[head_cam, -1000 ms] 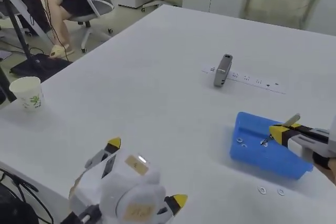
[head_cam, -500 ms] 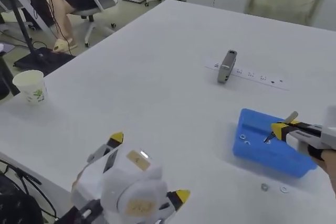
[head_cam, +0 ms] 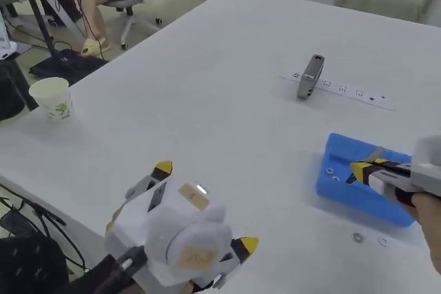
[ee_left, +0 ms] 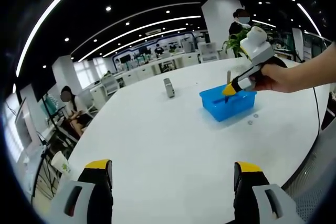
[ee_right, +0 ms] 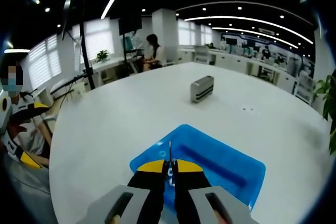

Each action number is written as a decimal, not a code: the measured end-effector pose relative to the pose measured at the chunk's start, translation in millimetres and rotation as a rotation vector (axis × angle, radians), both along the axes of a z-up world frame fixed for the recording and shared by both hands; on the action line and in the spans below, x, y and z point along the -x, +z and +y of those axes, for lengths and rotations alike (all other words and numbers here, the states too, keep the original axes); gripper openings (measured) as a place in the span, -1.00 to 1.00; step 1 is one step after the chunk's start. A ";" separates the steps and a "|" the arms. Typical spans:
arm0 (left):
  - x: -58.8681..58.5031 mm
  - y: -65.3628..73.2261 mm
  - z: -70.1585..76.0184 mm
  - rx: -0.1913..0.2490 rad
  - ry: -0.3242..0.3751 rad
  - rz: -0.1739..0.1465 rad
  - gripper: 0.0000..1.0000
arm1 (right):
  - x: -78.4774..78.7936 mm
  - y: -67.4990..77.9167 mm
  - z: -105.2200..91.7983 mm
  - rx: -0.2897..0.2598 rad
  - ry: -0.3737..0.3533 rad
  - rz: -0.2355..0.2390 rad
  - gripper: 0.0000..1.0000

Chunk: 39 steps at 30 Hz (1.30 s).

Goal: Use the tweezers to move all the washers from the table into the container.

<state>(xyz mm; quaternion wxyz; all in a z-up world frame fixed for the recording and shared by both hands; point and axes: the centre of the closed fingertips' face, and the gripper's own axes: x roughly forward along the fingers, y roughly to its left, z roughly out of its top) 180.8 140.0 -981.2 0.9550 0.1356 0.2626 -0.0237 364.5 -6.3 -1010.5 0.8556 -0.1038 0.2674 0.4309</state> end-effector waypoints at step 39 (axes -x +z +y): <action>0.0 -0.7 -0.2 0.009 -0.005 0.004 0.94 | 5.7 23.5 -1.2 -0.054 -0.012 -0.016 -0.94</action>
